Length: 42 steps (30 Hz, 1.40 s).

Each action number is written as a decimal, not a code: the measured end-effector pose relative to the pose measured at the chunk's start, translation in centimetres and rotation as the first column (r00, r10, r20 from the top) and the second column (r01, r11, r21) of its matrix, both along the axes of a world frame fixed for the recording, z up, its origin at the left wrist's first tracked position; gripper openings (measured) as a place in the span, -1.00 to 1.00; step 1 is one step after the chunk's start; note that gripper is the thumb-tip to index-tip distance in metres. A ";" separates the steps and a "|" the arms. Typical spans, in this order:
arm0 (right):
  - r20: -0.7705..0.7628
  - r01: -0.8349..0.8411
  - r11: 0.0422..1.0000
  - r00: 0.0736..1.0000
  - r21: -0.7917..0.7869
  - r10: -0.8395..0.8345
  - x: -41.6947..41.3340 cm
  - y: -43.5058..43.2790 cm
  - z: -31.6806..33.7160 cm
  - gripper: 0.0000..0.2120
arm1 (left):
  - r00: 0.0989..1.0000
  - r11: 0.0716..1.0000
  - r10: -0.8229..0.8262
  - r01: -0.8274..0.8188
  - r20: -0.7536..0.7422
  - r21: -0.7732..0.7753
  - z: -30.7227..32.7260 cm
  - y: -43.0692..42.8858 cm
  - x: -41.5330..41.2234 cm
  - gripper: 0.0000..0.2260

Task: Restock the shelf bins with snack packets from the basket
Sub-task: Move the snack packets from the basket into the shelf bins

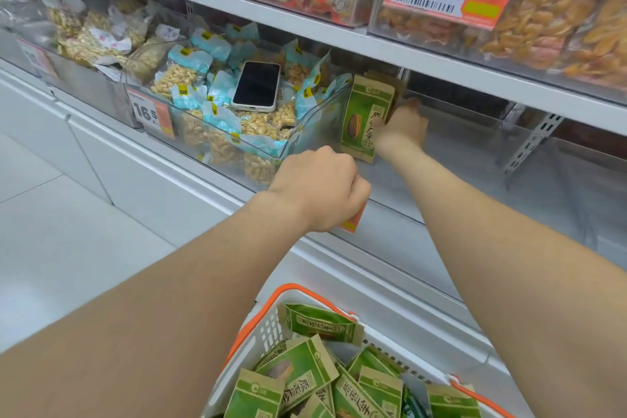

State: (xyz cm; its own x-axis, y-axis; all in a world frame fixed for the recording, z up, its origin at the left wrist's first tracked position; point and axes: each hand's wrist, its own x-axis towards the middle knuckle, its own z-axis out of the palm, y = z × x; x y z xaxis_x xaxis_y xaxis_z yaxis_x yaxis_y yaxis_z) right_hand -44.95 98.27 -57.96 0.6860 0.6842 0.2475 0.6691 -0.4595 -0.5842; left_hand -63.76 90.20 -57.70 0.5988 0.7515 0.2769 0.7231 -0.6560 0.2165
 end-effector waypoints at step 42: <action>-0.146 -0.030 0.999 0.989 0.034 0.035 1.7 -0.4 -1.5 -0.66 | 1.000 1.000 0.020 -0.020 0.014 -0.009 0.0 -0.1 0.4 -0.64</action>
State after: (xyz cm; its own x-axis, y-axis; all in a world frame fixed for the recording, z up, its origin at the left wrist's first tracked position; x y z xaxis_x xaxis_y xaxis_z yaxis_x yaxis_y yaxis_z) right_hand -43.29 97.92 -59.45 0.6938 0.7003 0.1680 0.5898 -0.4186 -0.6906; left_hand -63.34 90.14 -57.71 0.5799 0.7656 0.2786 0.7329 -0.6395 0.2320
